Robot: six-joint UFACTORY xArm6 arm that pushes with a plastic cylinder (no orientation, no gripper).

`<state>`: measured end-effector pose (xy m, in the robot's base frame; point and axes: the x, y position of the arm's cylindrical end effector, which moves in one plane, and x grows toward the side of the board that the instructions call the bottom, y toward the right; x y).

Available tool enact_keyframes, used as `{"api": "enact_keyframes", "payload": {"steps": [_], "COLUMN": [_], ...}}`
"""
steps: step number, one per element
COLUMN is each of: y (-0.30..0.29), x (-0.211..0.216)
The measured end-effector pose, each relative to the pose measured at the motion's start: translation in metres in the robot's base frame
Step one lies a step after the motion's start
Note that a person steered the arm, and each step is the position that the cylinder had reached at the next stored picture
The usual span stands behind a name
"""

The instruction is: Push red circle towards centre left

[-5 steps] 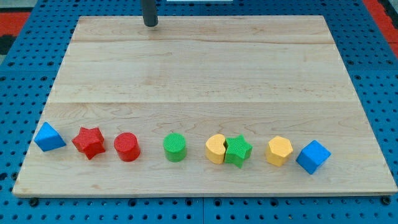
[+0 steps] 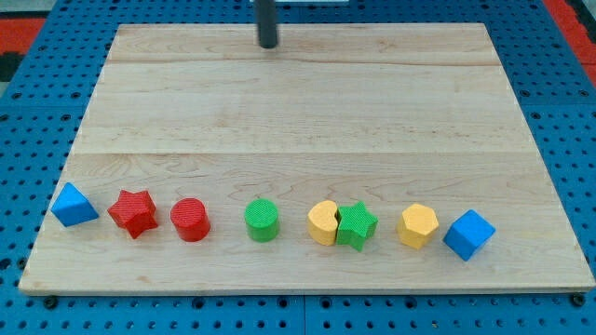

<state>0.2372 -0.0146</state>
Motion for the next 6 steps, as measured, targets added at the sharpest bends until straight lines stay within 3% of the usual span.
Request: {"api": "enact_keyframes", "payload": {"steps": [2, 3, 5, 6], "y": [0.221, 0.275, 0.249, 0.172], "x": [0.114, 0.217, 0.38, 0.382]}}
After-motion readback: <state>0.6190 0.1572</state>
